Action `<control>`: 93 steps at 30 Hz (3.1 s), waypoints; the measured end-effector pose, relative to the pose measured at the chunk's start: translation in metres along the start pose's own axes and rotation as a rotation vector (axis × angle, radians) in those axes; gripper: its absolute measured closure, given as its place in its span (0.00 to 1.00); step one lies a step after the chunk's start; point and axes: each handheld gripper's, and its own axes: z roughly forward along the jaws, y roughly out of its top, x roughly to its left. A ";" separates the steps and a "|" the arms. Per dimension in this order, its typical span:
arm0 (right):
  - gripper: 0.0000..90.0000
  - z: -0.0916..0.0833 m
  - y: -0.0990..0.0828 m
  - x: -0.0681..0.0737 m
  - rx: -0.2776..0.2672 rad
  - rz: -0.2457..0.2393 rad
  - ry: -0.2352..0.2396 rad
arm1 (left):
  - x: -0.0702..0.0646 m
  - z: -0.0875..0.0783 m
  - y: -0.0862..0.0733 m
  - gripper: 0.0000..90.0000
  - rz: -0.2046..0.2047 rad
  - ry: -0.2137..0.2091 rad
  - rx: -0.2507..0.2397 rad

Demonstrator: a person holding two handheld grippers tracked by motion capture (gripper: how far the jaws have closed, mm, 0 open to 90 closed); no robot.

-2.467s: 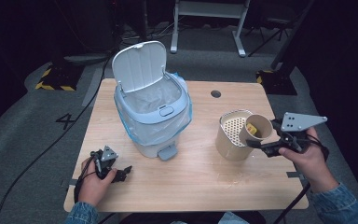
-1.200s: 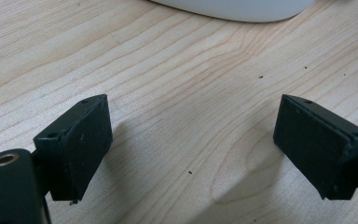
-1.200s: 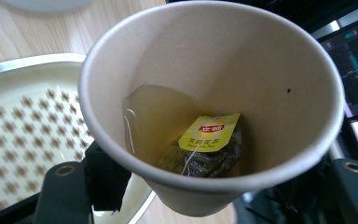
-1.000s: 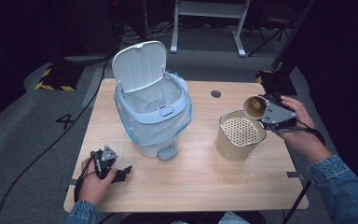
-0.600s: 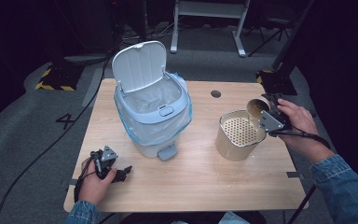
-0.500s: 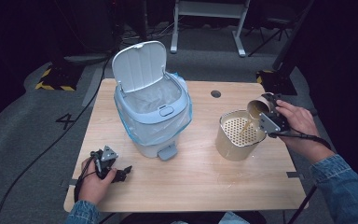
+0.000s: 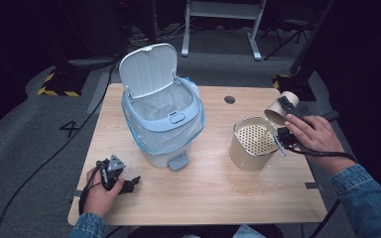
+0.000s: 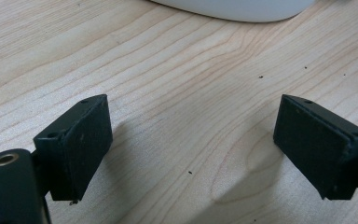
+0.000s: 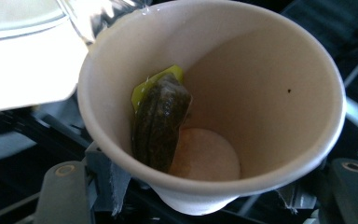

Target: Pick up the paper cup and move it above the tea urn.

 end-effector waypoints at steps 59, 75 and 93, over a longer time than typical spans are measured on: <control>0.34 -0.008 0.001 -0.012 -0.212 0.277 0.026 | 0.000 0.001 0.001 0.12 -0.003 -0.004 0.004; 0.34 0.011 -0.038 -0.002 -0.548 1.420 0.504 | 0.000 0.001 0.001 0.12 -0.004 -0.005 0.008; 0.34 0.012 -0.058 0.008 -0.720 1.748 0.771 | 0.000 0.002 0.002 0.11 -0.003 -0.001 0.008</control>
